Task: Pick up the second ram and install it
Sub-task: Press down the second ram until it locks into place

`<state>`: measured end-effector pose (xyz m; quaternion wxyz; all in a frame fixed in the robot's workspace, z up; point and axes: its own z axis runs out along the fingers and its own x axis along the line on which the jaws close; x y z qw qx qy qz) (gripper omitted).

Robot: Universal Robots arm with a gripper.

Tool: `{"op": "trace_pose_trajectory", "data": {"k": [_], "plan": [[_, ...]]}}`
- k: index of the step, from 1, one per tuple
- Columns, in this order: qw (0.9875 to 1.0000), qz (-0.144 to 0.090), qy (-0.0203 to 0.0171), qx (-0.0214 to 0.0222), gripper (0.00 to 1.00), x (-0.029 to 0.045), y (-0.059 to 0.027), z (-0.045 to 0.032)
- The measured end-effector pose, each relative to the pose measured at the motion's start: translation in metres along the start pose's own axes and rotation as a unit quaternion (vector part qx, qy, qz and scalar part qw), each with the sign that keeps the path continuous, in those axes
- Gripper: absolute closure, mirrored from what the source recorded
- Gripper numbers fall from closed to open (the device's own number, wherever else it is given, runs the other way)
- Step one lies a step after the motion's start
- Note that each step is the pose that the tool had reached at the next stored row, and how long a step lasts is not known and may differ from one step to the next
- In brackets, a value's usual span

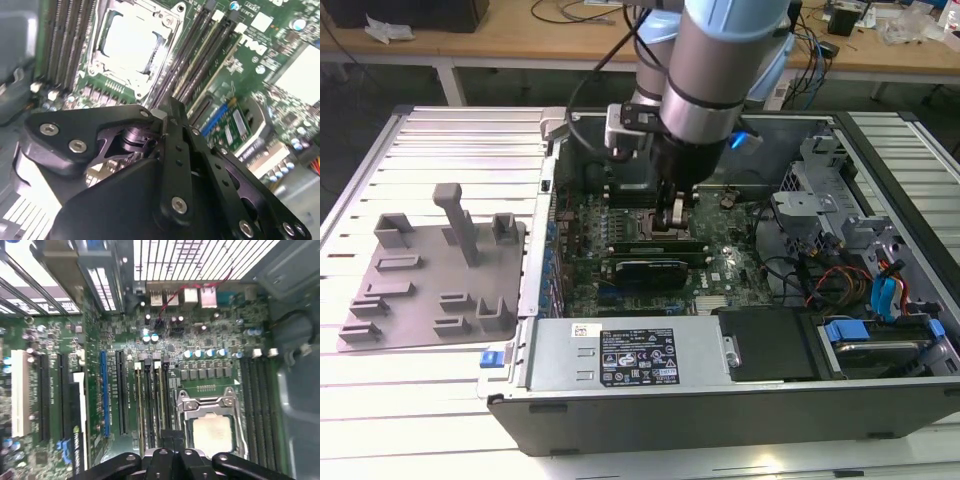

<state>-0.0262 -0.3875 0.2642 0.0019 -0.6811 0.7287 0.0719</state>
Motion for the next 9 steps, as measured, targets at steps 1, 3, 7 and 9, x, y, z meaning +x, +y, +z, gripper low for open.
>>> {"op": "trace_pose_trajectory", "data": {"k": [1,3,7,9], "plan": [[1.0000,0.000,0.0000,0.0000,0.92,-0.0004,0.0004,-0.0039],[1.0000,0.000,-0.0001,0.0000,0.92,-0.0007,0.0007,-0.0069],[1.0000,0.000,0.0000,0.0000,0.92,-0.0007,0.0007,-0.0069],[1.0000,0.000,0.0000,0.0000,0.92,-0.0007,0.0007,-0.0070]]}}
